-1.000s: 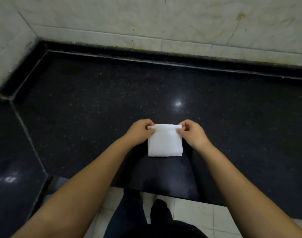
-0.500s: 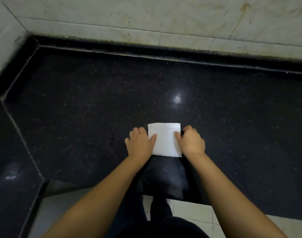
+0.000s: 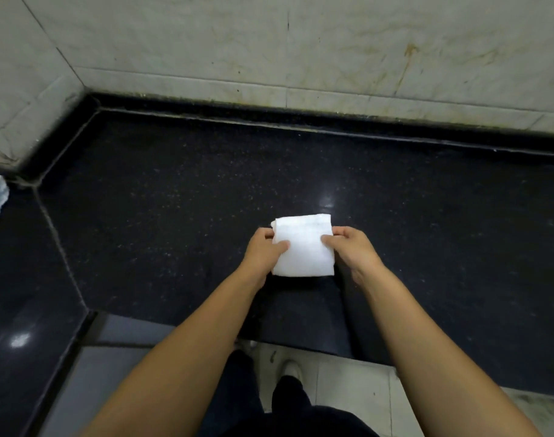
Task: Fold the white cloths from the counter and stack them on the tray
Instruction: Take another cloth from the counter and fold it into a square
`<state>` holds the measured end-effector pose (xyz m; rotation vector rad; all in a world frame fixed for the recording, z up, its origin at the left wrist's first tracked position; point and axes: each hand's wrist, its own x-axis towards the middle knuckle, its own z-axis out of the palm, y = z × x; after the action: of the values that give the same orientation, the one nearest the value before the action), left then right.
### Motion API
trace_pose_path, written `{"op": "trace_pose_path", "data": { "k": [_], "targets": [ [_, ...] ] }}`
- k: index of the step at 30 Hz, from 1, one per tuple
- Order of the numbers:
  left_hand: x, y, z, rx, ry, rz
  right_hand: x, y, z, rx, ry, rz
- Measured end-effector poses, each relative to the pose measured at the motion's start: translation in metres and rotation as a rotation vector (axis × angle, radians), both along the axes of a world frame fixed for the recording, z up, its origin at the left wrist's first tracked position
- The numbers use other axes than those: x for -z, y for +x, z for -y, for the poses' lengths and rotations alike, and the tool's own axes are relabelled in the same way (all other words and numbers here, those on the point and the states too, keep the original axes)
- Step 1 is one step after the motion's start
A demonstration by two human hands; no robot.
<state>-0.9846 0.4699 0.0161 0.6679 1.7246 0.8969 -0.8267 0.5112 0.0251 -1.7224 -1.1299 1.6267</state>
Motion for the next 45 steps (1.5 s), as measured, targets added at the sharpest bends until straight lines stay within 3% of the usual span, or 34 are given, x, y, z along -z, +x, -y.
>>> {"op": "trace_pose_path", "data": {
  "k": [4, 9, 13, 16, 20, 26, 33, 40, 45],
  "targets": [
    [-0.012, 0.009, 0.023, 0.004, 0.02, 0.304, -0.02, 0.022, 0.027, 0.052, -0.108, -0.203],
    [-0.011, 0.023, 0.053, 0.041, -0.042, 0.505, -0.036, 0.042, 0.083, 0.111, -0.056, -0.258],
    [-0.013, 0.038, 0.088, 0.103, -0.197, 0.616, -0.038, 0.064, 0.146, 0.218, -0.014, -0.251],
    [-0.014, 0.057, 0.118, 0.203, -0.296, 0.608, -0.032, 0.083, 0.197, 0.291, -0.01, -0.164],
    [-0.02, 0.096, 0.158, 0.316, -0.362, 0.579, -0.02, 0.116, 0.259, 0.467, -0.044, -0.195],
    [-0.027, 0.186, 0.192, 0.591, -0.218, 0.429, -0.017, 0.19, 0.328, 0.778, 0.009, -0.291],
    [-0.03, 0.348, 0.214, 0.863, -0.185, 0.383, -0.025, 0.327, 0.386, 1.008, 0.064, -0.315],
    [-0.036, 0.534, 0.25, 0.958, -0.161, 0.401, -0.044, 0.496, 0.428, 1.125, 0.115, -0.176],
    [-0.043, 0.619, 0.231, 0.978, -0.101, 0.369, -0.052, 0.575, 0.41, 1.151, 0.169, -0.148]
  ]
}}
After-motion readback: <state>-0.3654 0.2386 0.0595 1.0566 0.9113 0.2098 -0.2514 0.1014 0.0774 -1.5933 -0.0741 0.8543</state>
